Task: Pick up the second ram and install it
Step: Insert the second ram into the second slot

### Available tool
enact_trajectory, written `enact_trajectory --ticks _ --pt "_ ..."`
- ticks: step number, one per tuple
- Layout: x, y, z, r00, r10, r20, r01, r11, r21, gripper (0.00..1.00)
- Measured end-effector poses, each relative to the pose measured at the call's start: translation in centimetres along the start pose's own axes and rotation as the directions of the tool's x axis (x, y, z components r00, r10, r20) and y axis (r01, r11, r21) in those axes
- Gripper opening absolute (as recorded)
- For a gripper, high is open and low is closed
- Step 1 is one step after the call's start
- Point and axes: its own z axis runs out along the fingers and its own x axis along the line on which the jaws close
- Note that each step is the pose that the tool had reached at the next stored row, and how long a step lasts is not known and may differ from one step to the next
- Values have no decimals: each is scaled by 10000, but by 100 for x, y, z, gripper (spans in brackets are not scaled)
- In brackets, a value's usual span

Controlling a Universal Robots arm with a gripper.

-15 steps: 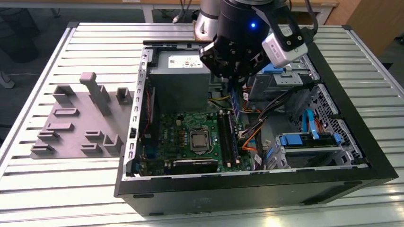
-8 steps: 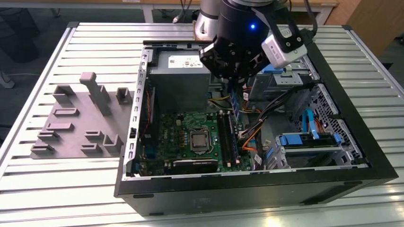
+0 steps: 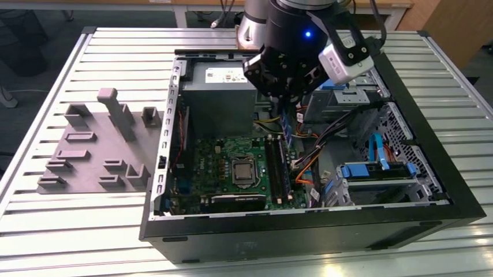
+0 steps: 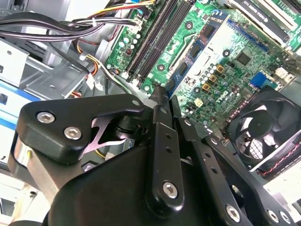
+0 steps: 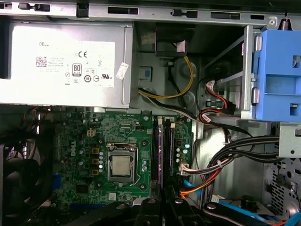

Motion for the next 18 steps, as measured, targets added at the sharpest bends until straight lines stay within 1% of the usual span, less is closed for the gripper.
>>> enact_trajectory --ticks 18 --pt "0 1 45 10000 1 0 -1 10000 0 14"
